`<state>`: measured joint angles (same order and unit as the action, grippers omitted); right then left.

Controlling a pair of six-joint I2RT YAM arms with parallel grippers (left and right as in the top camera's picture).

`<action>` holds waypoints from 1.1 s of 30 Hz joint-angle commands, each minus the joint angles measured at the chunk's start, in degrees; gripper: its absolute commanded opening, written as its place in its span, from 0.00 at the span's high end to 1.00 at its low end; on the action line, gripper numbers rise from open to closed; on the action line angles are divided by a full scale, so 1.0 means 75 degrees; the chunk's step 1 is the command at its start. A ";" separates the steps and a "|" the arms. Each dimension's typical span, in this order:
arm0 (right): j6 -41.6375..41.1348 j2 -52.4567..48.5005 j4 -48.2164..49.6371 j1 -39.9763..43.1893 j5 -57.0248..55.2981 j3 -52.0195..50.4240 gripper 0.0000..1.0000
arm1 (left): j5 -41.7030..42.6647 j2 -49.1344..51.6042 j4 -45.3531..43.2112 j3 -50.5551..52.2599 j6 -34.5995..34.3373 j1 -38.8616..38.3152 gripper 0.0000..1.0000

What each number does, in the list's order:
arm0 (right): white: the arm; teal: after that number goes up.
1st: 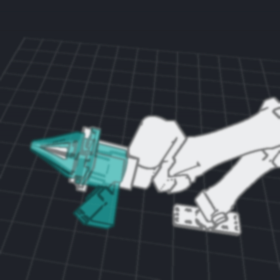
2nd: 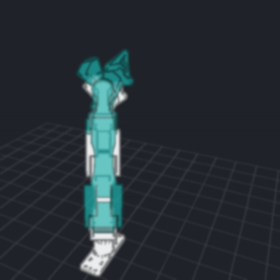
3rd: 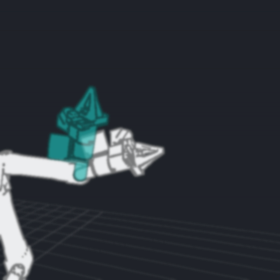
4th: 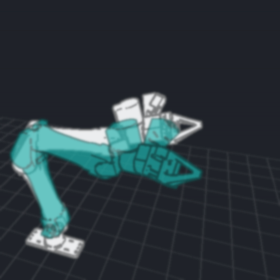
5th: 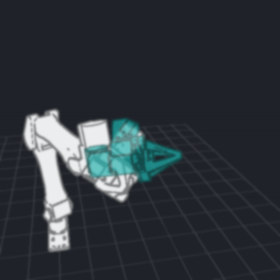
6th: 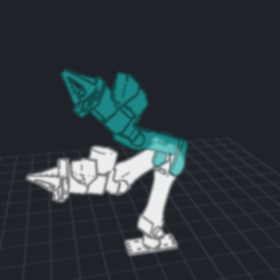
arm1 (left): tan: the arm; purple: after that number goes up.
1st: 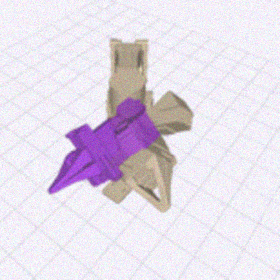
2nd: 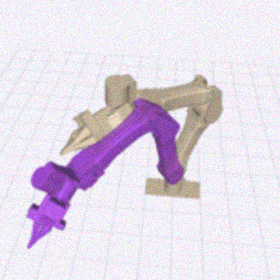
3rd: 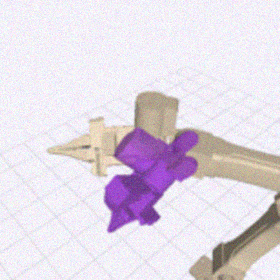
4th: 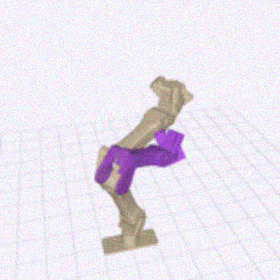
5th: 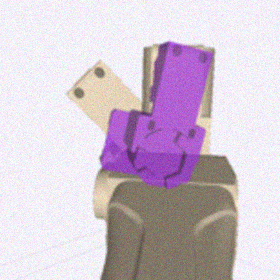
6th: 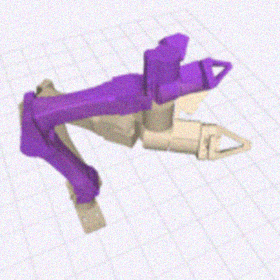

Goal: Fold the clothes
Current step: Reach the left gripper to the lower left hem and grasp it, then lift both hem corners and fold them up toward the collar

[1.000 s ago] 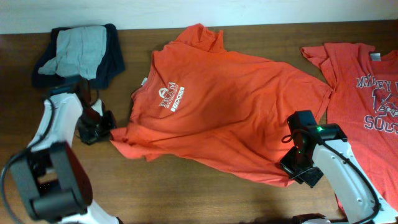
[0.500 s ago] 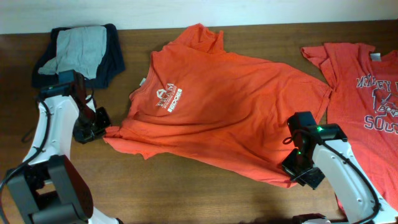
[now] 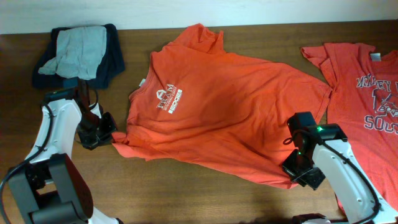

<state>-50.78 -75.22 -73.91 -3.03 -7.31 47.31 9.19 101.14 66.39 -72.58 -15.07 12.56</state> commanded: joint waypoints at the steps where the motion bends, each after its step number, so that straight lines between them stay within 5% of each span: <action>1: -0.0114 0.0076 -0.0108 0.0058 -0.0105 -0.0035 0.96 | 0.0119 -0.0061 0.0291 0.0064 -0.0449 -0.0009 0.99; 6: -0.0242 0.0076 -0.0166 0.0058 -0.0119 -0.0029 0.96 | -0.2022 -0.0061 0.1037 0.0067 -0.1845 -0.0009 1.00; 19: -0.0233 0.0076 -0.0836 0.0073 -0.0527 0.0903 0.96 | -0.2151 -0.0268 0.1291 -0.0020 -0.1868 -0.0597 1.00; 33: 0.0335 0.0055 -0.0697 0.1014 -0.0659 0.1623 0.96 | -0.2576 -0.0291 0.1064 -0.1988 -0.1874 -0.1463 1.00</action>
<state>-49.91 -75.22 -79.64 3.03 -10.09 56.75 -8.56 100.77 75.48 -85.10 -28.36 1.61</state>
